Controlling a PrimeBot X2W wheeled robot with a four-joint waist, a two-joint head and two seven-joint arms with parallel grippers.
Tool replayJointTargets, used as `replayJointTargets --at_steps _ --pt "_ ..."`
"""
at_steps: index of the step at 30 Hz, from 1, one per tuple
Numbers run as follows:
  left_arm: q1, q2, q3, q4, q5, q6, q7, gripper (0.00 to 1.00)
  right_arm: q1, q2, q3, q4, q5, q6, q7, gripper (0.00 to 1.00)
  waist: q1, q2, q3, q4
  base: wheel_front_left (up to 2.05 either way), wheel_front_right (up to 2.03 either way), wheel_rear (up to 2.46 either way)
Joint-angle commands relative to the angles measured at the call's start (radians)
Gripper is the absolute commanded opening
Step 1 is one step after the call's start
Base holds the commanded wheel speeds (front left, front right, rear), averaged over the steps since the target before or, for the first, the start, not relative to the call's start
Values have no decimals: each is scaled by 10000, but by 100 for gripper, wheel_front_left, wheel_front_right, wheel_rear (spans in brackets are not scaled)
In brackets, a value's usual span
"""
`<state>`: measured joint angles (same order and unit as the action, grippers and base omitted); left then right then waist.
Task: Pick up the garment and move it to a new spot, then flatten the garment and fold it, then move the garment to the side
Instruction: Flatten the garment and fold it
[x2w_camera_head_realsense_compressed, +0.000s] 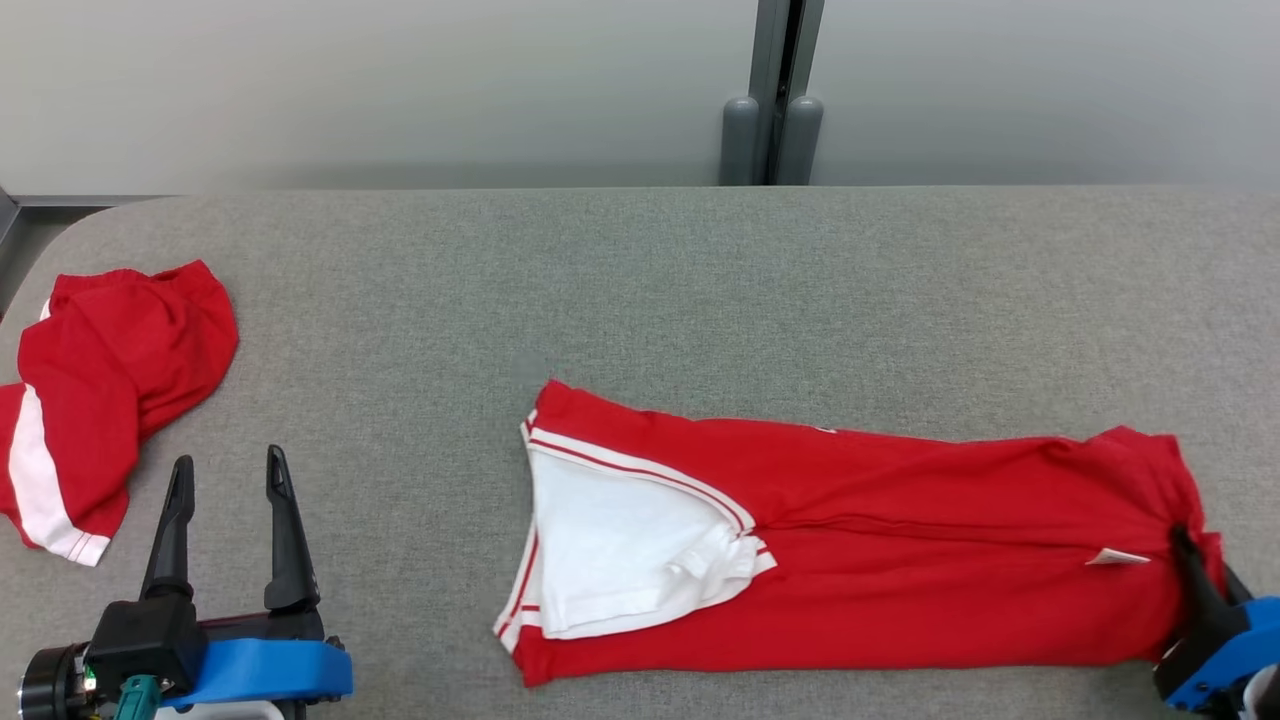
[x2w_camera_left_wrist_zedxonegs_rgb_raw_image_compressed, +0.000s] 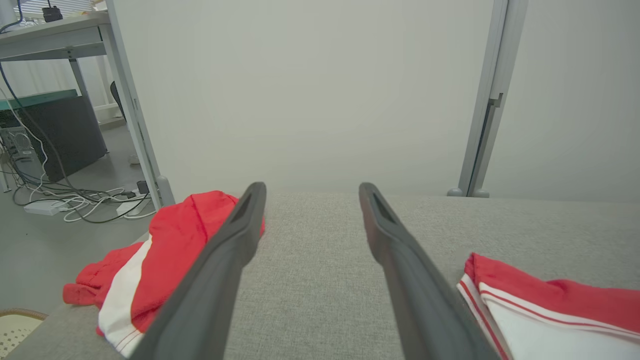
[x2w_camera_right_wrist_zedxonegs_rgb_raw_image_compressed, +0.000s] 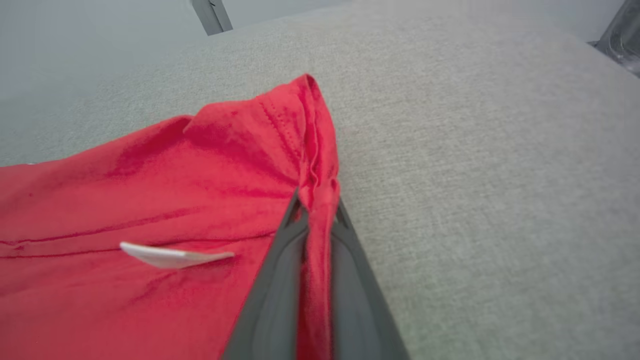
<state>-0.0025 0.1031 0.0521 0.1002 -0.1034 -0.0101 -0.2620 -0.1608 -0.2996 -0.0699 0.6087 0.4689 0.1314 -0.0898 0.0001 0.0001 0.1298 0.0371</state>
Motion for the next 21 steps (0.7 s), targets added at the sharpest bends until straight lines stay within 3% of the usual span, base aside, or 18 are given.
replayJointTargets --at_steps 1,7,21 --pt "66 -34 63 20 61 -73 -41 100 -125 -164 -191 -63 -27 -13 -70 0 -1 -1 -14 -26 0 0 0" --pt "84 -200 242 32 218 -243 -41 100 -7 -353 -548 -501 -245 -10 148 0 -1 -1 -33 -125 0 0 0" --pt "141 -389 459 151 431 -494 -41 100 369 667 863 -2680 -452 -8 767 0 -1 -1 -152 -130 0 0 0"
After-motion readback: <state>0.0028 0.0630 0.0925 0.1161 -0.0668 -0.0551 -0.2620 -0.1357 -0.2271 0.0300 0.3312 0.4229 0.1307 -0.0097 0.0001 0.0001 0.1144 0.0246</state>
